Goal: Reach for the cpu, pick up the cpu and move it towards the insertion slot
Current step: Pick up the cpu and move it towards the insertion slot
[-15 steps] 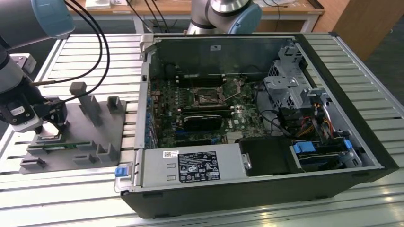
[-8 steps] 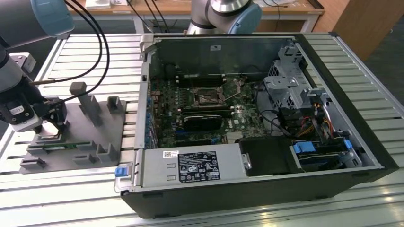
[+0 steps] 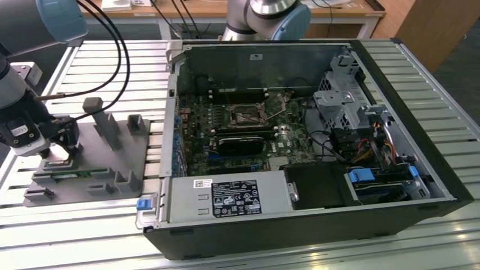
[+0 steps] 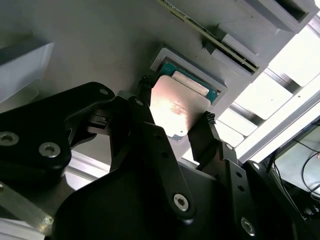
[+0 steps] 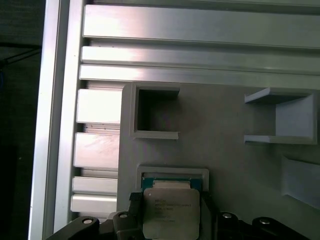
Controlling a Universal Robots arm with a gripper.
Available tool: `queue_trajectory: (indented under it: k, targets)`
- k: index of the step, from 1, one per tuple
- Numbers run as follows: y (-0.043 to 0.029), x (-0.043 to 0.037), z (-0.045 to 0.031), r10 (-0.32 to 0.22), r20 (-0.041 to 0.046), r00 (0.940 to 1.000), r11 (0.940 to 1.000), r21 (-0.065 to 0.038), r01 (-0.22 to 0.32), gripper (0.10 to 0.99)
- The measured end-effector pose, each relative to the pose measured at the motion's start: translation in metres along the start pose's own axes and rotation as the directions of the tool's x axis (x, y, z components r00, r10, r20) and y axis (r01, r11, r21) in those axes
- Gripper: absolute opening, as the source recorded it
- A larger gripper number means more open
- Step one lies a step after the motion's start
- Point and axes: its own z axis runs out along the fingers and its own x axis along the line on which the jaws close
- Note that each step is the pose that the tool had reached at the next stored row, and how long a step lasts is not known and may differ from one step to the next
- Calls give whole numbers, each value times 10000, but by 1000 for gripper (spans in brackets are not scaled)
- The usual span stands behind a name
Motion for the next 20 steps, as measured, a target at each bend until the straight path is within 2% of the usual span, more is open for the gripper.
queue_trajectory:
  k: [20]
  targets:
    - [3,0,-62,0,1,10000,10000,0,0,545]
